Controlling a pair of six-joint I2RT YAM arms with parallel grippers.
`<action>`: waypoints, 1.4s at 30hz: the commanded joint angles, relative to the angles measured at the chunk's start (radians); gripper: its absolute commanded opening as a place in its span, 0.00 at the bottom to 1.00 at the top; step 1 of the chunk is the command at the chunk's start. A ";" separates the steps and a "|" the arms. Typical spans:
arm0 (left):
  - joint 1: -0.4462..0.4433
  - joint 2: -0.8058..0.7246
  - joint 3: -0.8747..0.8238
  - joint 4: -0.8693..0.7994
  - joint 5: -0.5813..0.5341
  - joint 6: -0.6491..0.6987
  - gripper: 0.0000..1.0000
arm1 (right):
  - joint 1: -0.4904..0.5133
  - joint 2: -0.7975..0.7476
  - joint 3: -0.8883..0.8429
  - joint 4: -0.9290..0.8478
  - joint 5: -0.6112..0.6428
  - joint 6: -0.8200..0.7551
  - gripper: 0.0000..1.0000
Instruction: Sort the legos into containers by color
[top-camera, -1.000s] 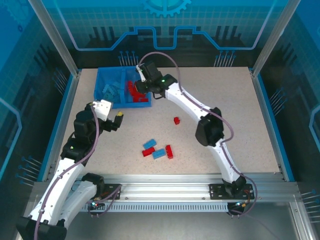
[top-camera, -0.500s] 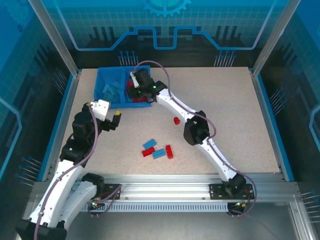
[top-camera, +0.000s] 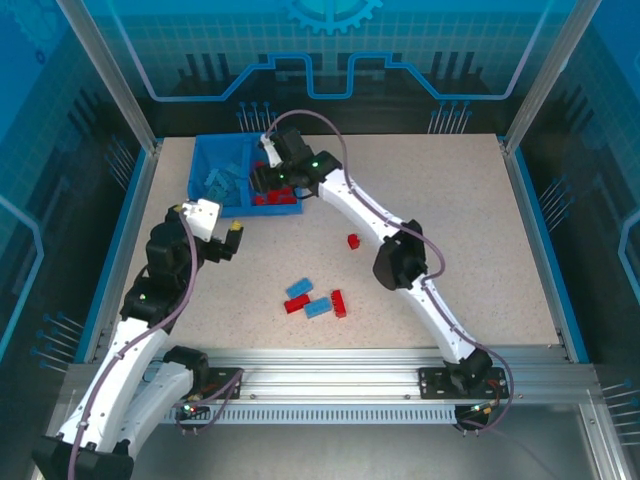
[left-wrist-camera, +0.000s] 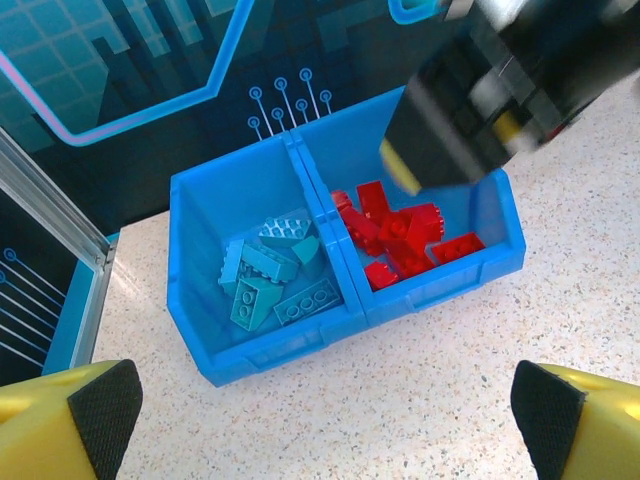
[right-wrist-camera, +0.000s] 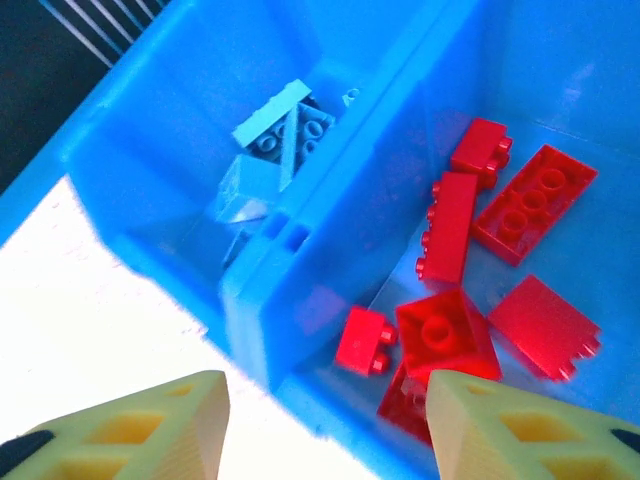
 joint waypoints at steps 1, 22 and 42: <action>0.005 0.020 -0.009 0.030 0.018 -0.020 0.99 | 0.005 -0.329 -0.212 -0.059 -0.047 -0.039 0.63; -0.345 0.761 0.390 -0.459 0.270 -0.297 0.98 | -0.119 -1.420 -1.374 -0.283 -0.317 -0.090 1.00; -0.471 1.088 0.476 -0.504 0.224 -0.359 0.75 | -0.207 -1.431 -1.430 -0.274 -0.320 -0.079 1.00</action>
